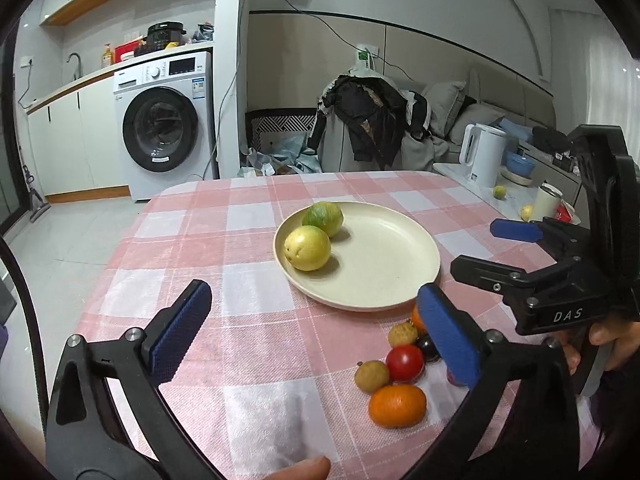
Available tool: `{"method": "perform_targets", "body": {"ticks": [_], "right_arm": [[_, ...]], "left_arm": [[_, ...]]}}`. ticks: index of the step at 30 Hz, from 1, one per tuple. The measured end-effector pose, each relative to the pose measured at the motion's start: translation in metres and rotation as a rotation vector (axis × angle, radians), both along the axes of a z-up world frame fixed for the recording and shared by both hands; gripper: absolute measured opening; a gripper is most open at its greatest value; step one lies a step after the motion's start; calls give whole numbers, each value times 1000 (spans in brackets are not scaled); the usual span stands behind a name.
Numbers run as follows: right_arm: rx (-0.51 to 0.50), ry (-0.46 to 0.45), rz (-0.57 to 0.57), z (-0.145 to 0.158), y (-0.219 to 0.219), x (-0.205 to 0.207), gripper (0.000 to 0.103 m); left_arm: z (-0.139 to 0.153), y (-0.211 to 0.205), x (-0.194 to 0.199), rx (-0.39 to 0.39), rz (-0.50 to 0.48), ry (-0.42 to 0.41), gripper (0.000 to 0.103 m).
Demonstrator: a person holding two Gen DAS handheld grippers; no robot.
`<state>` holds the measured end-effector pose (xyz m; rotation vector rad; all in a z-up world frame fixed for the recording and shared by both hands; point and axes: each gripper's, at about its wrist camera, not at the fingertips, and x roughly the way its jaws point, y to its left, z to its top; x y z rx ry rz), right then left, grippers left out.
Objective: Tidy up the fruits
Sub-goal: 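Open both tools and pull them back from the plate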
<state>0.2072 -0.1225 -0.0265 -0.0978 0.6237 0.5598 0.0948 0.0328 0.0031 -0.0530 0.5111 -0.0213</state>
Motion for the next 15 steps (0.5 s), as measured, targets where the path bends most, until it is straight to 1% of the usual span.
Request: {"method": "perform_targets", "body": {"ticks": [4,15], "right_arm": [[-7,-18,9,4,0,-10,103],[-42,-86,9,15,-2,-40,103]], "left_arm": [[4,1,-16,2,8,3,103],[13,-7,-44,19,8,6,103]]}}
